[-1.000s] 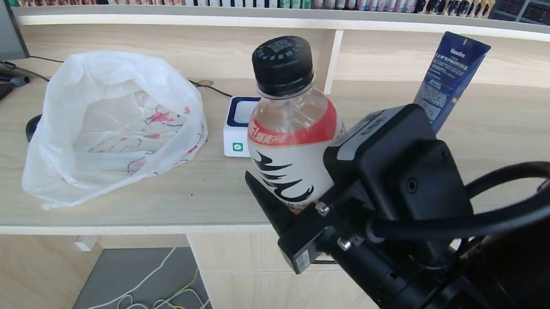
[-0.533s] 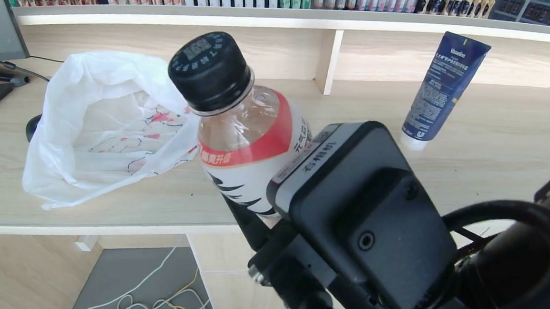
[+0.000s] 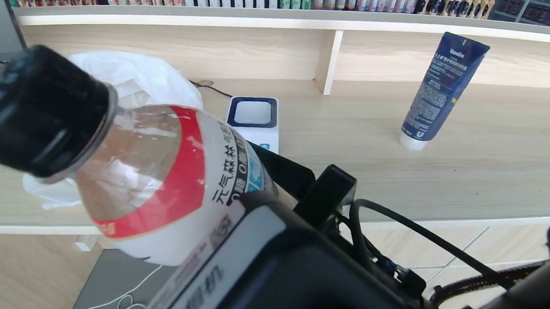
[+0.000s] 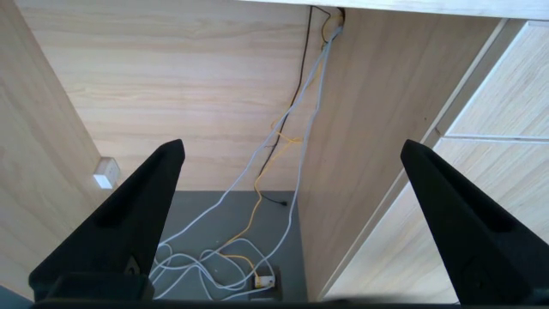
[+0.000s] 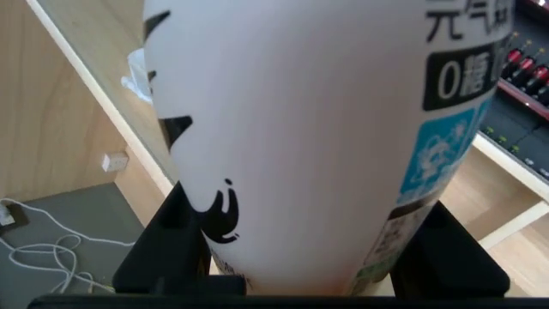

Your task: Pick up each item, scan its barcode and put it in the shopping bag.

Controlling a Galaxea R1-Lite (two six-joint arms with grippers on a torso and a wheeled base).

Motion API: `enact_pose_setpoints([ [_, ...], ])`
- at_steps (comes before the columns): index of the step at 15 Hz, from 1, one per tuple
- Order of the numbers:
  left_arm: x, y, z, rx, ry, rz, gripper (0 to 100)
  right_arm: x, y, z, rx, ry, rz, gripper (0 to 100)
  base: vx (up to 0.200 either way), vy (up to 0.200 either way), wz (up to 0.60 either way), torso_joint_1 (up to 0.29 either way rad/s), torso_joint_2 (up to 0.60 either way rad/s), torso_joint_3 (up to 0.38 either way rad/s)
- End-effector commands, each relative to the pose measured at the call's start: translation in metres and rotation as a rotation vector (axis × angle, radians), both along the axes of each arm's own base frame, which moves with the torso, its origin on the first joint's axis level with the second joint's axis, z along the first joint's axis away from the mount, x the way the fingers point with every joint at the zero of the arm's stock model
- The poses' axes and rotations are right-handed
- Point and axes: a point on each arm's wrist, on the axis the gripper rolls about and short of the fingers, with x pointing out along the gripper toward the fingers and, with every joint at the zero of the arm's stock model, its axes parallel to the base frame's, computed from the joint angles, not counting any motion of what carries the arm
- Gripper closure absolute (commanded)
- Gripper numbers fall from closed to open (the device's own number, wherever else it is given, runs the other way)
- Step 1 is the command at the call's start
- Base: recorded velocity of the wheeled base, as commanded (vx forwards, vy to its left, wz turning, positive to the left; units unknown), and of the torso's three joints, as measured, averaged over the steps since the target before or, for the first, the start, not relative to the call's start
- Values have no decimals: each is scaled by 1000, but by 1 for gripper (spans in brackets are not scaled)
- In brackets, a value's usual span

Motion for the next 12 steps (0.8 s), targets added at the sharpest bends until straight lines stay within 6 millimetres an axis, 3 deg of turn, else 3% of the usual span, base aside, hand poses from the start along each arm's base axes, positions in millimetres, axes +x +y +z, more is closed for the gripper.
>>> enact_pose_setpoints([
  [1,0,0,0,0,2,0,0,-1,4,-5,-35,-21,2,100,0,0,0,0,0,0],
  [12,0,0,0,0,0,2,0,1,2,-3,-243,-321,30,100,0,0,0,0,0,0],
])
